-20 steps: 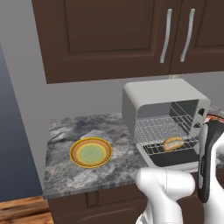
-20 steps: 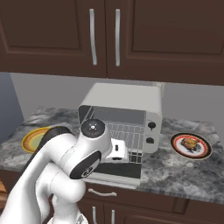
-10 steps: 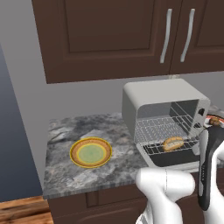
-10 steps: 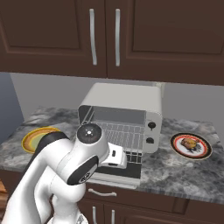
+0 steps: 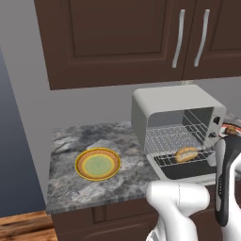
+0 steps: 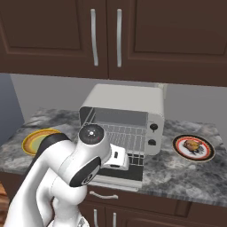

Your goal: Open the toaster oven door. Place the hotdog bun on the bottom rack in the toaster oven and place the chicken drumstick on the top rack.

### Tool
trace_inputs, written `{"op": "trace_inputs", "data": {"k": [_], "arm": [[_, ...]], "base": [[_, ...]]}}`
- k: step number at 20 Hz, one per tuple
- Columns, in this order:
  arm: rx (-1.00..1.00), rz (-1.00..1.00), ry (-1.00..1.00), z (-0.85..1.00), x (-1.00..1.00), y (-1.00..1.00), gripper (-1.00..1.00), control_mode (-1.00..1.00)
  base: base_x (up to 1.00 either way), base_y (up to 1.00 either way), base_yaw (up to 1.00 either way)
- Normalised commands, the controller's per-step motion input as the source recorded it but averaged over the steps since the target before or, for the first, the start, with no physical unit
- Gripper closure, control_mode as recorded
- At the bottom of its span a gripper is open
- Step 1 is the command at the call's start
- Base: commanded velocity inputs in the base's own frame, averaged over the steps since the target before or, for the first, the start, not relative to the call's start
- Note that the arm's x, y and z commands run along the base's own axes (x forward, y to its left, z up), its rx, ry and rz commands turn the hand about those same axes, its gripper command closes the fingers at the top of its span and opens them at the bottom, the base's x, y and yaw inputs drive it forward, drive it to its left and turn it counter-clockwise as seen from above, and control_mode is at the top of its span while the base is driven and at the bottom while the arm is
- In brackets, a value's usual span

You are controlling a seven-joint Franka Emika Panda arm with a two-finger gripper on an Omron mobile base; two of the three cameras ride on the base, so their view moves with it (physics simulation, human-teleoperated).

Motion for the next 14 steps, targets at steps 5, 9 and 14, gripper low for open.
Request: {"op": "trace_inputs", "data": {"k": [5, 9, 14], "arm": [[0.0, 0.0, 0.0, 0.0, 0.0, 0.0, -1.0, -1.0], [0.0, 0.0, 0.0, 0.0, 0.0, 0.0, -1.0, -1.0], [0.0, 0.0, 0.0, 0.0, 0.0, 0.0, -1.0, 1.0]], "base": [[0.0, 0.0, 0.0], [0.0, 0.0, 0.0], [0.0, 0.0, 0.0]]}}
